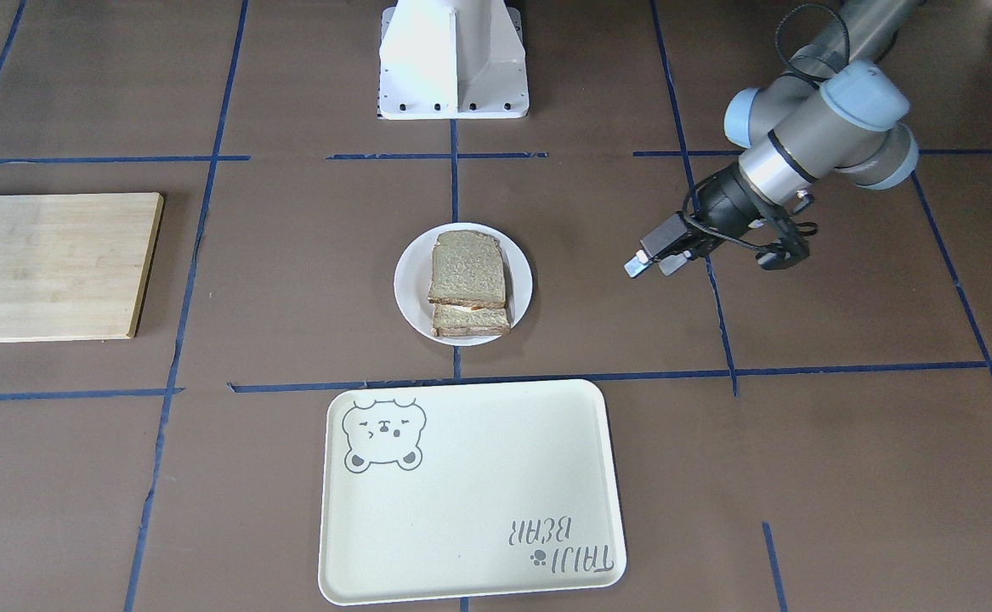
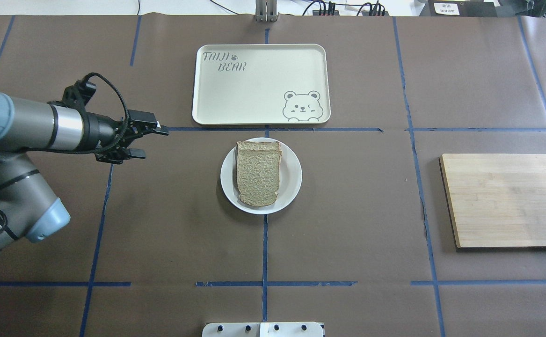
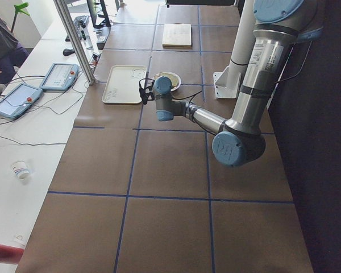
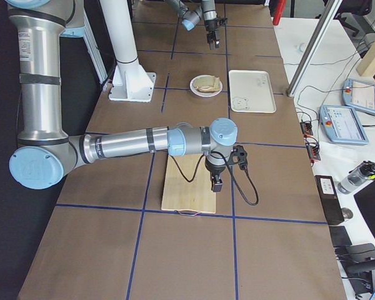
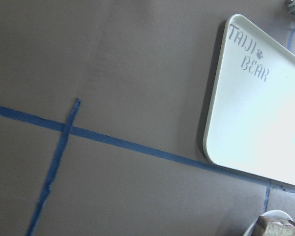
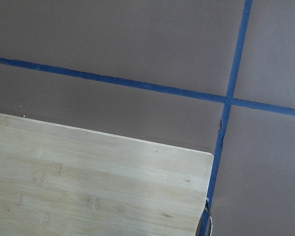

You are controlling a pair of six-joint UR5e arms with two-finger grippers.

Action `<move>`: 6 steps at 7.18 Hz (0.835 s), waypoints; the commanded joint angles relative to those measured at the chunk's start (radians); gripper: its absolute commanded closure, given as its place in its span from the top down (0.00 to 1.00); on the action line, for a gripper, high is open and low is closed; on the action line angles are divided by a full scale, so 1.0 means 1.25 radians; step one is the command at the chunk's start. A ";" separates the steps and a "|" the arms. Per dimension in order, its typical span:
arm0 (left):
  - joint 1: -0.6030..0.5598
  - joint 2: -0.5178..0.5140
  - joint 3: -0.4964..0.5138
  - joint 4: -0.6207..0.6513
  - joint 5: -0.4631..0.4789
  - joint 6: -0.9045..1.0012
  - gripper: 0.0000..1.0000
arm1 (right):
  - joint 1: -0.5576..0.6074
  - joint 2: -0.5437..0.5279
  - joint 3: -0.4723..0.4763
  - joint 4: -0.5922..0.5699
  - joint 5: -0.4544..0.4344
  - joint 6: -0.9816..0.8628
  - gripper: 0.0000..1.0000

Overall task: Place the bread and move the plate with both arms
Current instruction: 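Move the left gripper to the plate rim and grip the plate edge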

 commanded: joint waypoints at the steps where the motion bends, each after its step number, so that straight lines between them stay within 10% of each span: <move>1: 0.116 -0.023 0.018 -0.084 0.139 -0.083 0.96 | 0.017 -0.007 -0.007 -0.001 0.005 -0.001 1.00; 3: 0.137 -0.078 0.085 -0.089 0.144 -0.083 0.74 | 0.025 -0.011 -0.008 -0.001 0.007 -0.005 1.00; 6: 0.196 -0.093 0.128 -0.180 0.222 -0.086 0.68 | 0.026 -0.011 -0.008 -0.001 0.007 -0.005 1.00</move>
